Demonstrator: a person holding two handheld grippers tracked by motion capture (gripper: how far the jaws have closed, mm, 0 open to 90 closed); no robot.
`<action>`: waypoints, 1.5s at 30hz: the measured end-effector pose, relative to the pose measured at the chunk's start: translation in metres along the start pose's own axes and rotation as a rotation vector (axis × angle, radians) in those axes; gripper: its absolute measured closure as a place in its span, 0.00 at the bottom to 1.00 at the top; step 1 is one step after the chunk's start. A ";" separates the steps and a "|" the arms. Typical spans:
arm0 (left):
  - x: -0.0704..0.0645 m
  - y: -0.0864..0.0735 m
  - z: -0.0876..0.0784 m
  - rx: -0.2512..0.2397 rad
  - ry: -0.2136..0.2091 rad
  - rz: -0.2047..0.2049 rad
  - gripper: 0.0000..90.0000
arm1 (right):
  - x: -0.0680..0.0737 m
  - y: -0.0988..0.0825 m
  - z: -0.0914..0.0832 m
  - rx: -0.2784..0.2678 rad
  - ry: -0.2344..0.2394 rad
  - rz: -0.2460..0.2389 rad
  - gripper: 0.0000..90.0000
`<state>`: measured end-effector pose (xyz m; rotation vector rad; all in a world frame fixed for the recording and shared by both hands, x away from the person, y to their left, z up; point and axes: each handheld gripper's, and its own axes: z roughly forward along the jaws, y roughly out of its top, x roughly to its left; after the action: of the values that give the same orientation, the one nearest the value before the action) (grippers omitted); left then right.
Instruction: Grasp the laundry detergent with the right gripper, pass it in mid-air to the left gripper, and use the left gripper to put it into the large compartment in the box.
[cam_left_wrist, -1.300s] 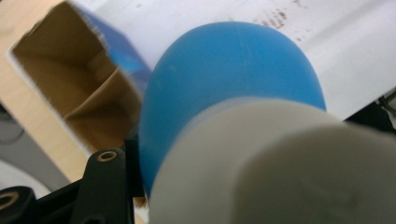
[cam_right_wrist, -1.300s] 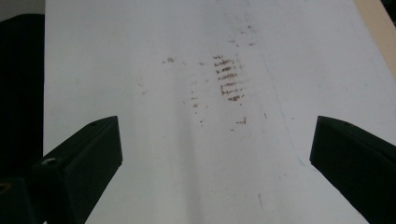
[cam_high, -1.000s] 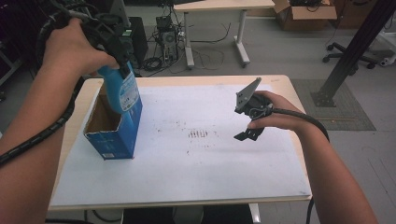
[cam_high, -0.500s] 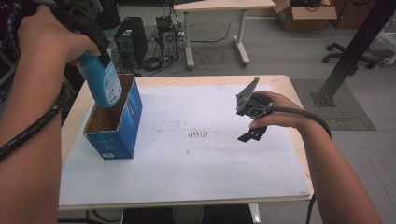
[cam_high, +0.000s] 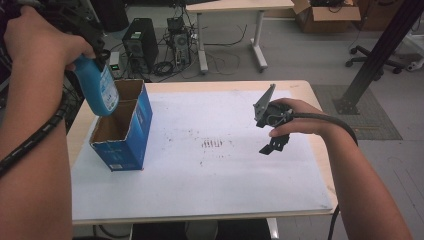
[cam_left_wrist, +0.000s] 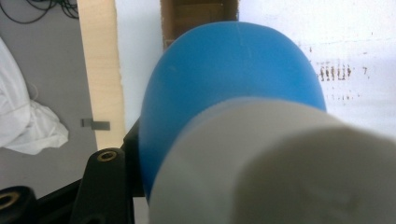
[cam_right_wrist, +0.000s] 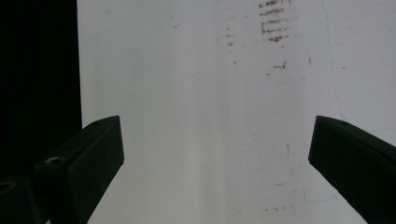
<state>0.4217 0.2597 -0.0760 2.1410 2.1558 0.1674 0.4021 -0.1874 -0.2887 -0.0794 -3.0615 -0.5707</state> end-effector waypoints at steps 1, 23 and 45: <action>0.001 0.000 0.002 0.001 -0.003 -0.002 0.45 | 0.000 0.001 -0.001 0.005 -0.001 -0.001 0.04; 0.010 0.001 0.057 0.027 -0.026 0.002 0.45 | 0.006 0.004 -0.013 0.029 -0.001 0.001 0.04; 0.013 -0.005 0.113 0.039 -0.014 0.014 0.45 | 0.008 0.004 -0.013 0.030 -0.004 -0.015 0.04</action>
<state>0.4328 0.2734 -0.1880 2.1719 2.1542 0.1129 0.3947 -0.1880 -0.2746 -0.0572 -3.0759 -0.5265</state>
